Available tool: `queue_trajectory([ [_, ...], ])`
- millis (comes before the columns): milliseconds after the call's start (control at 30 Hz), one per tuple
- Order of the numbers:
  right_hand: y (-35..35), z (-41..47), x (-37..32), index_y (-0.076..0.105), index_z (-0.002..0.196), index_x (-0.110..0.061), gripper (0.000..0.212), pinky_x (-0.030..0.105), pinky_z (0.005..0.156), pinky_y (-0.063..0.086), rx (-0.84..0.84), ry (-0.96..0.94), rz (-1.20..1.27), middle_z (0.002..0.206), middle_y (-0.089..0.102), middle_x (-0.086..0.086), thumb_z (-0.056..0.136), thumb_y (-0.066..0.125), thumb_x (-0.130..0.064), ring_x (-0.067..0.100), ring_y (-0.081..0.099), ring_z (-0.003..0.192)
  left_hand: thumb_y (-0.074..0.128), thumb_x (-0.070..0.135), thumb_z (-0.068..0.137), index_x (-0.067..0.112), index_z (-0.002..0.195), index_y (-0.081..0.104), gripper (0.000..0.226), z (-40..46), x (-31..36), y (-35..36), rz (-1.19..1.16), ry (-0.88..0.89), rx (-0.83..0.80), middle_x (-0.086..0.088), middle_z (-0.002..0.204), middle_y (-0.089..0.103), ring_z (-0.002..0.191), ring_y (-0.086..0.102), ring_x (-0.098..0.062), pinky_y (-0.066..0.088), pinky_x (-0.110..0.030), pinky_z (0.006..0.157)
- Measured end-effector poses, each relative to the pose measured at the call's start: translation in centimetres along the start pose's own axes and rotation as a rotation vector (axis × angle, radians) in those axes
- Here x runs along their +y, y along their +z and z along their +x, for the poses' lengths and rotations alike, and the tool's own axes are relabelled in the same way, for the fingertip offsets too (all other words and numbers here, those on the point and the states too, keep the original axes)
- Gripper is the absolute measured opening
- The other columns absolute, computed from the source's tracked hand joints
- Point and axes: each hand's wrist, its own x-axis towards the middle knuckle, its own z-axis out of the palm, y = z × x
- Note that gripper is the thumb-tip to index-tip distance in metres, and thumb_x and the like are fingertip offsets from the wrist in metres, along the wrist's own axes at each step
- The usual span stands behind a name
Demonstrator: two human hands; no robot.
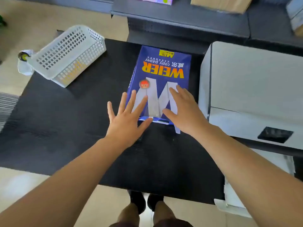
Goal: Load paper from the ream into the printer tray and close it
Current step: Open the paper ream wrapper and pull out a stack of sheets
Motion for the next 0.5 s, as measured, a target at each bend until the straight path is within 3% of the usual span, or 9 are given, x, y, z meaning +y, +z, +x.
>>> queue_trajectory([
  [167, 2.9, 3.6, 1.0, 0.037, 0.15, -0.02, 0.06, 0.047, 0.114, 0.022, 0.115, -0.078, -0.184, 0.156, 0.035, 0.007, 0.096, 0.048, -0.046, 0.032, 0.026, 0.144, 0.023, 0.06, 0.1, 0.039, 0.159, 0.002, 0.066, 2.3, -0.4, 2.7, 0.023, -0.017, 0.022, 0.003, 0.171, -0.001, 0.156, -0.011, -0.022, -0.004, -0.063, 0.119],
  [367, 5.2, 5.4, 0.9, 0.065, 0.123, -0.027, 0.032, 0.042, 0.098, 0.031, 0.227, -0.069, -0.161, 0.124, 0.058, 0.002, 0.096, 0.054, -0.038, 0.026, 0.047, 0.118, 0.028, 0.05, 0.101, 0.026, 0.152, 0.042, 0.058, 3.8, -1.7, 5.8, 0.03, 0.072, 0.073, -0.002, 0.164, 0.033, 0.154, 0.017, -0.03, 0.013, -0.059, 0.121],
  [500, 6.6, 5.7, 0.9, 0.069, 0.108, -0.03, 0.019, 0.032, 0.089, 0.027, 0.301, 0.006, -0.022, 0.113, 0.065, -0.004, 0.095, 0.057, -0.036, 0.02, 0.052, 0.11, 0.031, 0.048, 0.101, 0.025, 0.148, 0.048, 0.055, 3.8, -2.2, 7.1, 0.032, 0.1, 0.129, -0.003, 0.162, 0.037, 0.153, 0.021, -0.03, 0.016, -0.061, 0.12],
])
